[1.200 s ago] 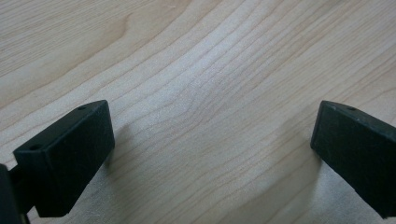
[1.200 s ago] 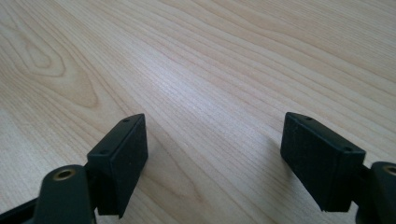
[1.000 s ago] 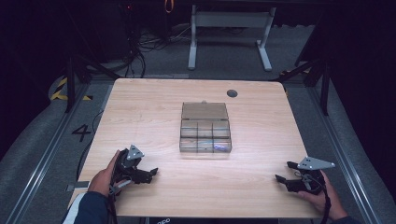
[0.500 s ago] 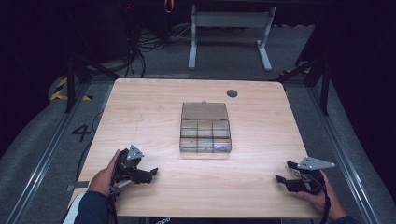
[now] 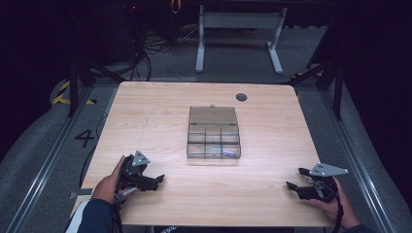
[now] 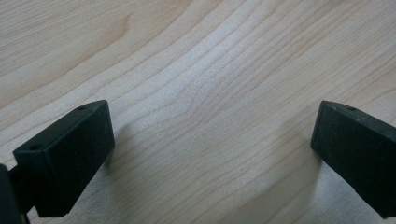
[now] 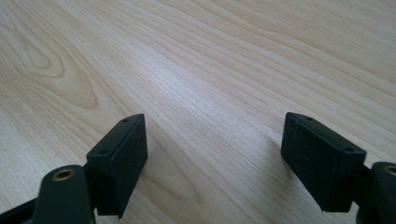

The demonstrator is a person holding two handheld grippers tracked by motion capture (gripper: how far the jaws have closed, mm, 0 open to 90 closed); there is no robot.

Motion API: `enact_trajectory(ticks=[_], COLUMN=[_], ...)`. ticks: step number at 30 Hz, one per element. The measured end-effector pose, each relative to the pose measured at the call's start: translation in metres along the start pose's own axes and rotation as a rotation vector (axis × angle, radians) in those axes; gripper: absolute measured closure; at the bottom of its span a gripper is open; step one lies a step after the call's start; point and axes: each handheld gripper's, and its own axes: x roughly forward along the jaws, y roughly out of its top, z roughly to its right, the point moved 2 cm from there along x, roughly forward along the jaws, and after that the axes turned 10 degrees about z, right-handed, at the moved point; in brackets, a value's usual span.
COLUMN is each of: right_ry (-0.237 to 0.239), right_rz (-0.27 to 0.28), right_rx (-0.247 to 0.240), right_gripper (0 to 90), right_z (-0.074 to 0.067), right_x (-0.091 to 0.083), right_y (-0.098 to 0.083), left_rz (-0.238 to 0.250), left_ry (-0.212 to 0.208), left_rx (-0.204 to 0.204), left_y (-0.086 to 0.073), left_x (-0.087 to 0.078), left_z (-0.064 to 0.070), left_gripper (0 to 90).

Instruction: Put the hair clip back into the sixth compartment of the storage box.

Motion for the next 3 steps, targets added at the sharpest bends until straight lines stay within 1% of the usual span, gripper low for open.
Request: enact_trajectory(ticks=[3], right_ry=[0.003], right_rz=[0.001], right_rx=[-0.001], right_gripper=[23.0], right_z=[0.0003], right_x=[0.0004], right_y=[0.0002], left_rz=[0.000], left_ry=[0.000], left_rx=[-0.001], left_y=[0.0000], left_x=[0.0000], left_z=[0.0001], left_gripper=[0.0])
